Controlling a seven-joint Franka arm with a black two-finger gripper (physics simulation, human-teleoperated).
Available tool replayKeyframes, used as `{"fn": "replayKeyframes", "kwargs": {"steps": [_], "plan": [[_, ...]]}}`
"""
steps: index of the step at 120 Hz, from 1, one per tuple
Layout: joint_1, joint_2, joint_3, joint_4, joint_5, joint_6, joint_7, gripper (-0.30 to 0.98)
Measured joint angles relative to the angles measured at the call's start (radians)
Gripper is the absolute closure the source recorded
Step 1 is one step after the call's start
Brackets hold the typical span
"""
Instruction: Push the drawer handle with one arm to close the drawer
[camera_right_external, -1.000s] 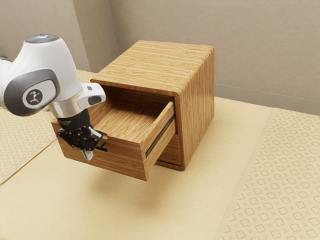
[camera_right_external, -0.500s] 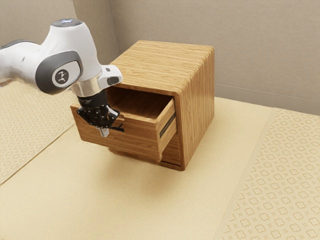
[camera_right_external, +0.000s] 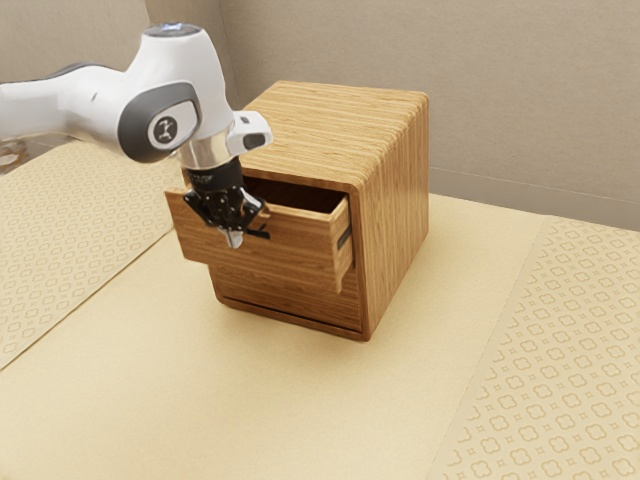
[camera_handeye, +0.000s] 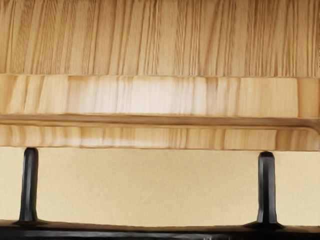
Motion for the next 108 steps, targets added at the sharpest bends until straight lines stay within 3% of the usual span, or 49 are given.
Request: {"fn": "replayKeyframes", "kwargs": {"steps": [86,97,108], "plan": [[0.006,0.198,0.017,0.218,0.020,0.002,0.094,0.79],[0.006,0.172,0.017,0.182,0.008,0.002,0.103,0.79],[0.010,0.018,0.016,0.057,-0.020,-0.009,0.106,0.79]]}}
